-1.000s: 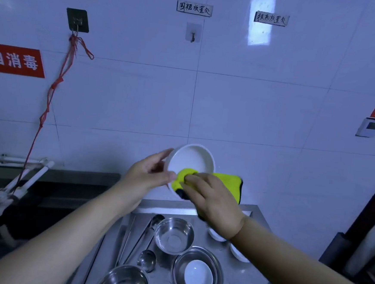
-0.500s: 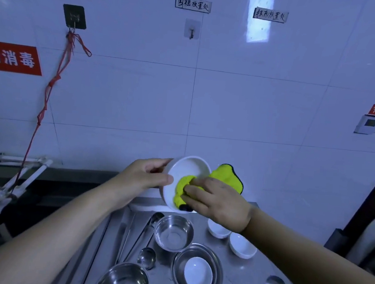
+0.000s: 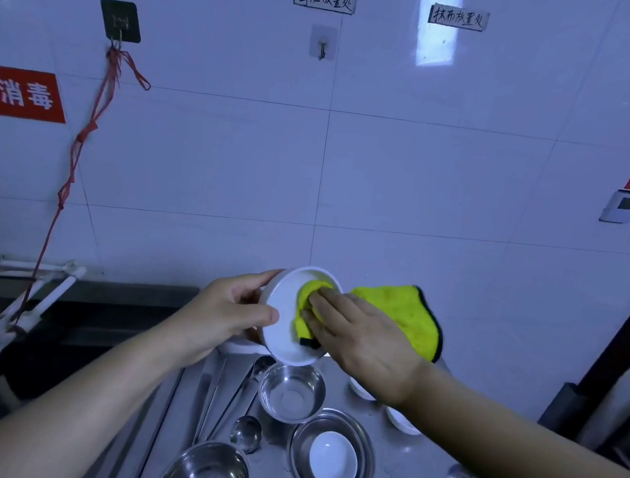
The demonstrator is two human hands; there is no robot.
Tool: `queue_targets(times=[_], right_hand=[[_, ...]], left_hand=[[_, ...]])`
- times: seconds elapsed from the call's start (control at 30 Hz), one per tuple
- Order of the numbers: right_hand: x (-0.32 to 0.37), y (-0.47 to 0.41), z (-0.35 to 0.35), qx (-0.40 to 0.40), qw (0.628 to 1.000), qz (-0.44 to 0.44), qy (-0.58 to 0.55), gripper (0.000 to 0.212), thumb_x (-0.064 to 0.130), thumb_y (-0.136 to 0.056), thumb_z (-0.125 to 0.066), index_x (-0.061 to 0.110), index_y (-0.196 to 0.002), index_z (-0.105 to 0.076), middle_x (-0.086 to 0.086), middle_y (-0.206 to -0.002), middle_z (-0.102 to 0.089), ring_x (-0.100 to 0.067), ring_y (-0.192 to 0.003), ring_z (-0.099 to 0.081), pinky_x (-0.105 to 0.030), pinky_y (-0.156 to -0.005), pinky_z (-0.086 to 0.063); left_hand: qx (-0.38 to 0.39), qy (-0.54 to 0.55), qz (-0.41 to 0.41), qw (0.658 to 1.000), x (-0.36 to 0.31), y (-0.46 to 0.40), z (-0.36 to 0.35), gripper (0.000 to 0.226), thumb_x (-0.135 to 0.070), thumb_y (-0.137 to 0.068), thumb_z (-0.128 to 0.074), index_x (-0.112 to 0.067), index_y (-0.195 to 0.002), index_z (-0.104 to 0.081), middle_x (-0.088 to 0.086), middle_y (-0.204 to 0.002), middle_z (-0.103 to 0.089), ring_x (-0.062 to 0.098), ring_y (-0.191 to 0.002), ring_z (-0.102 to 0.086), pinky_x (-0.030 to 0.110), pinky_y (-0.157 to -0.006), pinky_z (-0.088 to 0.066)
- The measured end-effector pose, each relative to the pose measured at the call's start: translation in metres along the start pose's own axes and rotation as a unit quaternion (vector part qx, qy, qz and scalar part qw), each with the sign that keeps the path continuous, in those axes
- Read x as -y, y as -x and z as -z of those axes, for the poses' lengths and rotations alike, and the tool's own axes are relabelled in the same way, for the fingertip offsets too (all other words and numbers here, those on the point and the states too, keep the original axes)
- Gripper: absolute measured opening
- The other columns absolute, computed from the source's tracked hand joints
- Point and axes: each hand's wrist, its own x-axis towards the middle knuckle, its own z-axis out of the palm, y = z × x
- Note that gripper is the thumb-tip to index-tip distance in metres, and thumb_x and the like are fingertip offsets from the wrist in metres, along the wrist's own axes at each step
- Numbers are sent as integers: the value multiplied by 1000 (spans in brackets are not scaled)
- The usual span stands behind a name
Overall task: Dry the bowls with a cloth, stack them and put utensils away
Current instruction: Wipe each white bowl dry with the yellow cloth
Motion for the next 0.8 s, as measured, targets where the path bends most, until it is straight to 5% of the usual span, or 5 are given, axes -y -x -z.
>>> queue_targets(times=[0.1, 0.23, 0.37, 0.57, 0.8], right_hand=[[6, -12, 0, -2, 998, -55, -21, 47, 5, -85, -36, 1, -128, -57, -17, -135, -53, -33, -125, -47, -41, -104, -38], [27, -20, -7, 47, 959, -116, -253, 87, -13, -59, -38, 3, -145, -33, -20, -153, -26, -31, -145, -17, -42, -116, -22], [41, -18, -16, 35, 929, -97, -356, 85, -17, -61, -36, 5, -143, -38, -14, -154, -25, -28, -145, -18, -38, -117, -19], [-12, 3, -33, -39, 982, 168, -71, 29, 12, -95, -58, 10, -123, -63, -4, -130, -60, -25, -124, -53, -39, -103, -43], [-15, -6, -29, -64, 985, 149, 50, 36, 13, -102, -34, 6, -136, -46, -4, -141, -50, -19, -133, -41, -36, -115, -27]], left_hand=[[-6, 7, -1, 1000, 2, 0, 0, 57, -24, -55, -71, -36, -111, -69, 8, -89, -64, 18, -75, -60, 28, -61, -53], [-23, 16, -17, 999, 3, 1, -2, 58, -22, -57, -74, -40, -112, -68, 6, -96, -69, 15, -84, -66, 25, -67, -53], [-19, 13, -33, 999, 3, 4, 3, 60, -13, -61, -73, -35, -116, -66, 15, -103, -68, 18, -88, -65, 25, -66, -53], [11, -44, 29, 999, 1, 8, 5, 57, -23, -55, -70, -33, -111, -69, 10, -98, -68, 14, -80, -63, 24, -58, -50], [76, -150, 62, 984, -17, -4, 8, 48, -14, -67, -61, -31, -111, -69, 9, -94, -66, 15, -77, -63, 26, -54, -50]])
